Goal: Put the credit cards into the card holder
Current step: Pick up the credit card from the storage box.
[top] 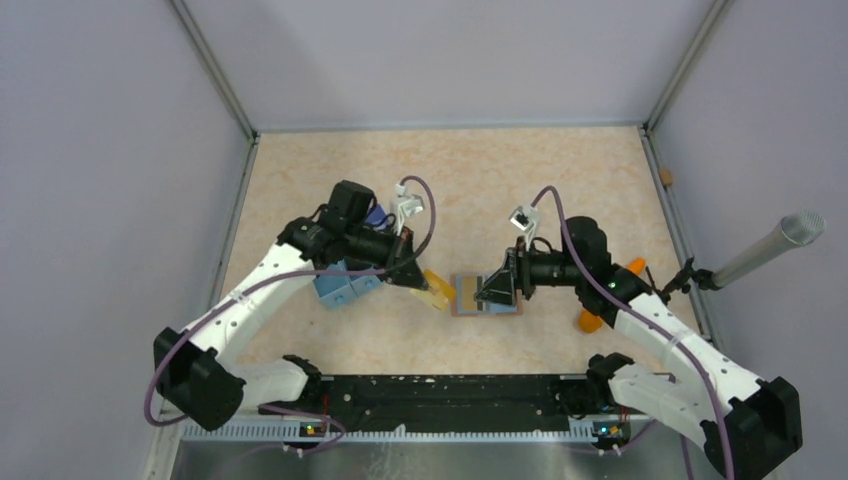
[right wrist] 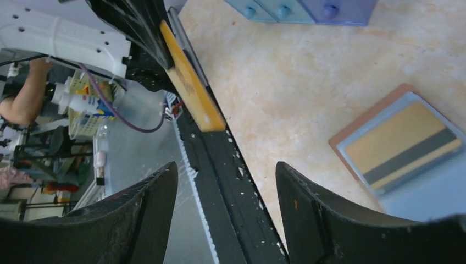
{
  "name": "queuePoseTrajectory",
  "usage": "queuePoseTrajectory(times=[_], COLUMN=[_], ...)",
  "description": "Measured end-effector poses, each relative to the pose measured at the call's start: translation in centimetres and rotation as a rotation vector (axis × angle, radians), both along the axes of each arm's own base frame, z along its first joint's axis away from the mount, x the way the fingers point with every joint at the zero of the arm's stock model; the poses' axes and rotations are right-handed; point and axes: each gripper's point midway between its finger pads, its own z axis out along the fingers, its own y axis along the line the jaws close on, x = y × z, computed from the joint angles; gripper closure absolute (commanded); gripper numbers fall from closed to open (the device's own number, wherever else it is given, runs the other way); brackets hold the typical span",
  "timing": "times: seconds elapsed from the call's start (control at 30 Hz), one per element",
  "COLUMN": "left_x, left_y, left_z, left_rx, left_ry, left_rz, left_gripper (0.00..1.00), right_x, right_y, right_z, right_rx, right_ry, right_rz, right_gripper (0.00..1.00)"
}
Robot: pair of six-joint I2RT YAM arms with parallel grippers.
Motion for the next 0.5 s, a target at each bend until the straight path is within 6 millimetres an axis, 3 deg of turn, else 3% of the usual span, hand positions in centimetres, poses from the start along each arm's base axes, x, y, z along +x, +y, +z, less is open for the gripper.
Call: queuePoseTrajectory(times=[0.23, 0.37, 0.5], left_x=[-4.4, -4.5, -4.2], left_y=[-2.5, -2.9, -3.3], left_z=[-1.6, -1.7, -1.7], left_rx=[-0.013, -0.041, -0.061], left_ry=[0.070, 0.069, 0.063], left_rz=[-0.222, -0.236, -0.222], left_gripper=[1.00, 1.00, 1.00], right_x=[-2.8, -4.4, -5.1], right_y=[2.5, 4.1, 5.1], right_z=[0.5, 0.1, -0.3], right_rx=[0.054, 0.061, 0.064], right_ry=[0.033, 0.055, 0.064], right_rz=[0.168, 0.253, 0.279], right_gripper=[0.50, 0.67, 0.94])
